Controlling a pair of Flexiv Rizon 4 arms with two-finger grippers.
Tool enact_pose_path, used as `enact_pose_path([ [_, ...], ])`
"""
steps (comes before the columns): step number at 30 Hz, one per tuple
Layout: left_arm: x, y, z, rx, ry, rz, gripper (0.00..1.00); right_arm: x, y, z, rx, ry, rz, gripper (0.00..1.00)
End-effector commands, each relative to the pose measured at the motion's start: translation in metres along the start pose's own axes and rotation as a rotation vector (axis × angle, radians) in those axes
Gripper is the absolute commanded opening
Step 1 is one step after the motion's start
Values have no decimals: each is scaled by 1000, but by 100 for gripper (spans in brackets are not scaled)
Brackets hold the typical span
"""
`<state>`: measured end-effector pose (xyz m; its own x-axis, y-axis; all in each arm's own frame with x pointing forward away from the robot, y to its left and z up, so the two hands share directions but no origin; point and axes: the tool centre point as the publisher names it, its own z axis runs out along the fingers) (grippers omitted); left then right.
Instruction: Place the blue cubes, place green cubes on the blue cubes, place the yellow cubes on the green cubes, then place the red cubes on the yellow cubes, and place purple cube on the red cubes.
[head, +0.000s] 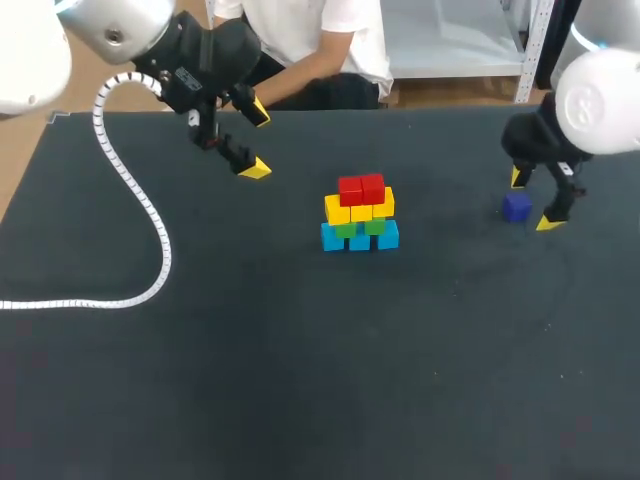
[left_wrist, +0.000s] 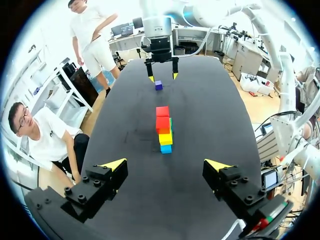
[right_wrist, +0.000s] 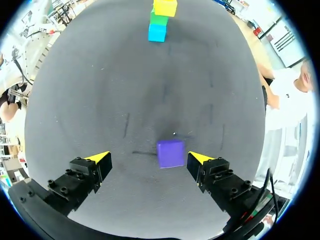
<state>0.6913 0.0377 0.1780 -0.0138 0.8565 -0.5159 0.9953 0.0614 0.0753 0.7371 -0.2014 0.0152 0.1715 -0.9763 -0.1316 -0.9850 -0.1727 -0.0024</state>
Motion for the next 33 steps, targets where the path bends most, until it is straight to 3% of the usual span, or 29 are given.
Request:
enact_pose_path([
  [1,0,2,0,4,-1,3,100,-2,-11,1,-15,-11,-2,100],
  [7,0,2,0,4,-1,3,100,-6,-16,8,-25,-3,-16,100],
  [12,0,2,0,4,-1,3,100,-4,-20,14,-33,60,-27,100],
  [33,0,2,0,4,-1,3,100,1,-22,26,-39,69,-3,100],
])
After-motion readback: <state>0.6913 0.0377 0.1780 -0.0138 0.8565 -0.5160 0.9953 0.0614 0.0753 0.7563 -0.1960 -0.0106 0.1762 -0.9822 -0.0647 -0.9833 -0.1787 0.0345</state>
